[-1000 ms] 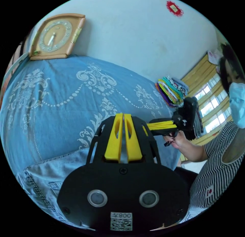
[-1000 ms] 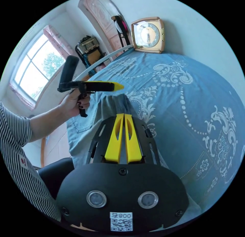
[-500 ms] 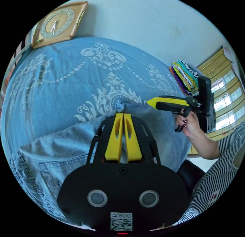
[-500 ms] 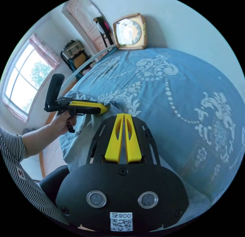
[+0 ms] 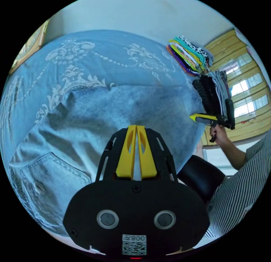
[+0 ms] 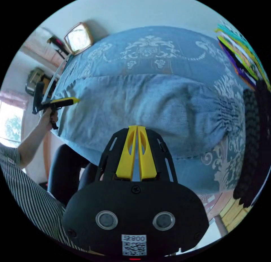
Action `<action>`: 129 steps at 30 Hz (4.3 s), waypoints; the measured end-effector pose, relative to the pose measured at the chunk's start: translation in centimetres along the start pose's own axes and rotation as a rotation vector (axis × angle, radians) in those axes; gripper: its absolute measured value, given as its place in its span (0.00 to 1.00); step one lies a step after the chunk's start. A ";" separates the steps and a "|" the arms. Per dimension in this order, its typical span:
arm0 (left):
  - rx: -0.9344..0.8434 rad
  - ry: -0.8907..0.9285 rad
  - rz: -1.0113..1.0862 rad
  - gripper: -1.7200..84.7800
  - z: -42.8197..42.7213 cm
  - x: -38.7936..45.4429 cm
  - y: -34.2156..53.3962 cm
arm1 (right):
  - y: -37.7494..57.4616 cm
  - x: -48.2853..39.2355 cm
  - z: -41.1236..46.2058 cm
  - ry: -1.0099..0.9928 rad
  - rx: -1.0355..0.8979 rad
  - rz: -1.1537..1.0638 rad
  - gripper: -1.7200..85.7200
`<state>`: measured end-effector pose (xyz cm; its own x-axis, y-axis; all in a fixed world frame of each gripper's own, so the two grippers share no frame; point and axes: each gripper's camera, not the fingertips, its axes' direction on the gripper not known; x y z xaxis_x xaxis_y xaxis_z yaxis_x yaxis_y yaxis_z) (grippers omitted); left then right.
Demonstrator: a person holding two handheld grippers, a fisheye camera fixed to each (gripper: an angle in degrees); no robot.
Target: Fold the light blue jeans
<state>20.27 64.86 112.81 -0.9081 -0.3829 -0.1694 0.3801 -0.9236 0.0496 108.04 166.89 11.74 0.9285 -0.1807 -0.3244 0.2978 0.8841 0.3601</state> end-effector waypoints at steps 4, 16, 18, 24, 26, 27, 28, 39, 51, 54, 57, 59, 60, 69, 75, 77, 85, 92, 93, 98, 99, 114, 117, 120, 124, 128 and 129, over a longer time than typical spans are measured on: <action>0.028 0.010 0.025 0.03 1.9 3.6 -1.0 | 2.4 4.6 -2.7 -0.008 0.084 0.136 0.03; -0.108 0.269 0.407 0.13 20.0 22.6 -11.9 | 12.0 23.5 -4.0 -0.219 0.285 0.651 0.11; -0.132 0.266 0.455 0.13 23.0 25.5 -14.2 | 12.4 24.5 -3.2 -0.275 0.276 0.662 0.11; -0.226 0.228 0.537 0.16 32.2 32.3 -20.9 | 14.1 27.2 -2.5 -0.369 0.300 0.680 0.12; -0.278 0.212 0.566 0.16 35.7 34.4 -22.2 | 14.5 27.8 -2.6 -0.382 0.304 0.668 0.12; -0.301 0.207 0.575 0.16 36.7 34.9 -22.3 | 14.6 27.9 -2.6 -0.378 0.299 0.667 0.12; -0.359 0.203 0.598 0.15 38.6 36.0 -22.3 | 14.8 28.3 -2.5 -0.385 0.299 0.669 0.12; -0.331 0.105 0.670 0.09 41.8 40.4 -19.5 | 17.2 30.5 -1.9 -0.489 0.332 0.710 0.12; -0.335 0.098 0.644 0.08 39.7 40.7 -19.1 | 16.3 29.4 -1.1 -0.465 0.290 0.730 0.11; -0.343 0.084 0.657 0.06 38.3 40.6 -19.1 | 15.7 28.6 -1.0 -0.412 0.264 0.701 0.09; -0.336 0.125 0.625 0.06 36.2 39.6 -19.4 | 15.4 27.9 -1.4 -0.413 0.249 0.683 0.07; -0.299 0.181 0.592 0.05 33.6 38.4 -19.6 | 14.9 26.5 -2.6 -0.385 0.260 0.638 0.06; -0.290 0.192 0.587 0.05 32.8 38.2 -19.6 | 14.8 26.0 -3.0 -0.383 0.270 0.626 0.06; -0.064 0.328 0.599 0.05 15.5 32.1 -18.9 | 13.1 17.3 -9.3 -0.470 0.453 0.384 0.05; 0.057 0.333 0.578 0.05 2.6 24.7 -14.9 | 9.5 7.2 -11.2 -0.516 0.443 0.121 0.05; 0.075 0.290 0.557 0.05 -1.8 21.5 -12.7 | 7.9 2.5 -10.7 -0.517 0.408 0.021 0.06; 0.085 0.246 0.328 0.05 -9.7 9.7 -6.0 | 3.1 -10.7 -4.7 -0.481 0.214 -0.184 0.06; 0.018 0.066 -0.067 0.03 -13.3 0.0 0.2 | 0.0 -19.8 2.5 -0.317 -0.007 -0.334 0.07; 0.024 0.060 -0.105 0.03 -13.8 -0.6 0.8 | -0.2 -20.4 3.1 -0.306 -0.025 -0.349 0.07; 0.189 0.103 -0.191 0.02 -19.2 -0.1 4.8 | -1.0 -24.5 5.7 -0.224 -0.131 -0.444 0.07; 0.197 0.110 -0.181 0.02 -19.6 0.5 4.9 | -1.1 -24.8 5.7 -0.216 -0.131 -0.449 0.07; 0.019 -0.019 -0.087 0.02 -21.0 8.6 3.3 | -4.2 -23.4 5.0 -0.106 -0.179 -0.431 0.02; 0.029 0.020 -0.139 0.02 -22.9 9.2 2.5 | -4.9 -23.1 5.6 -0.116 -0.209 -0.429 0.02; 0.041 -0.097 -0.095 0.02 -24.4 11.9 2.0 | -4.8 -22.7 4.8 -0.073 -0.206 -0.464 0.02; 0.014 -0.011 -0.123 0.03 -25.0 12.8 1.5 | -4.6 -17.5 0.6 -0.130 -0.098 -0.312 0.03; 0.105 0.025 -0.090 0.07 -27.5 16.8 1.2 | -3.2 -8.4 -3.4 -0.247 0.011 -0.079 0.07; 0.103 0.047 -0.074 0.08 -27.6 17.7 0.9 | -3.0 -7.2 -3.5 -0.263 0.009 -0.047 0.08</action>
<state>9.41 57.75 82.74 -0.9230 -0.3145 -0.2219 0.2901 -0.9473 0.1360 99.72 167.06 9.93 0.9390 -0.3281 -0.1032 0.3428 0.8683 0.3586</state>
